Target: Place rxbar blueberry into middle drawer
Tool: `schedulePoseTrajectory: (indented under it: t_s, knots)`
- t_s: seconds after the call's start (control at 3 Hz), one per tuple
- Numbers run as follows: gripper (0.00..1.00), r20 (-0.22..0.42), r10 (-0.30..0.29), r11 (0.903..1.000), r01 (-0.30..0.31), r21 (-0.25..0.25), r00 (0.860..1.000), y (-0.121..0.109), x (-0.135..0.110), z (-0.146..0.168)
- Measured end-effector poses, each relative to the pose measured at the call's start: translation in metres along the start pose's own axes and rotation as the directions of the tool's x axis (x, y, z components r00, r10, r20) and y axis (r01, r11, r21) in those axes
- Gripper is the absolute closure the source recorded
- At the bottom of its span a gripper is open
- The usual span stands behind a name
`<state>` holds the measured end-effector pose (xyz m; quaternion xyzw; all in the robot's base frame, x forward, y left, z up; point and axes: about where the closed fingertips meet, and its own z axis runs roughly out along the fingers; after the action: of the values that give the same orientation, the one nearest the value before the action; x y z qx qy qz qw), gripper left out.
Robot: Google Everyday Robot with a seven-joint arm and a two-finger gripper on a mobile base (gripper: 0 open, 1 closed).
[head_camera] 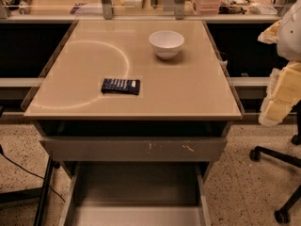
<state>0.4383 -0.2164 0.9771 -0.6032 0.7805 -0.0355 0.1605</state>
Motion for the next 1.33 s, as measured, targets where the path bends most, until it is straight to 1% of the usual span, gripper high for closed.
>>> schedulePoseTrajectory:
  t_s: [0.33, 0.67, 1.0, 1.33]
  knots:
    - [0.0, 0.0, 0.0, 1.0, 0.0, 0.0, 1.0, 0.0, 0.0, 0.0]
    - [0.0, 0.021, -0.002, 1.0, 0.002, 0.004, 1.0, 0.001, -0.005, 0.001]
    - [0.0, 0.123, -0.048, 0.9978, 0.053, -0.04, 0.991, 0.012, -0.031, 0.027]
    - [0.0, 0.266, -0.083, 0.9728, 0.136, -0.188, 0.96, 0.039, -0.076, 0.072]
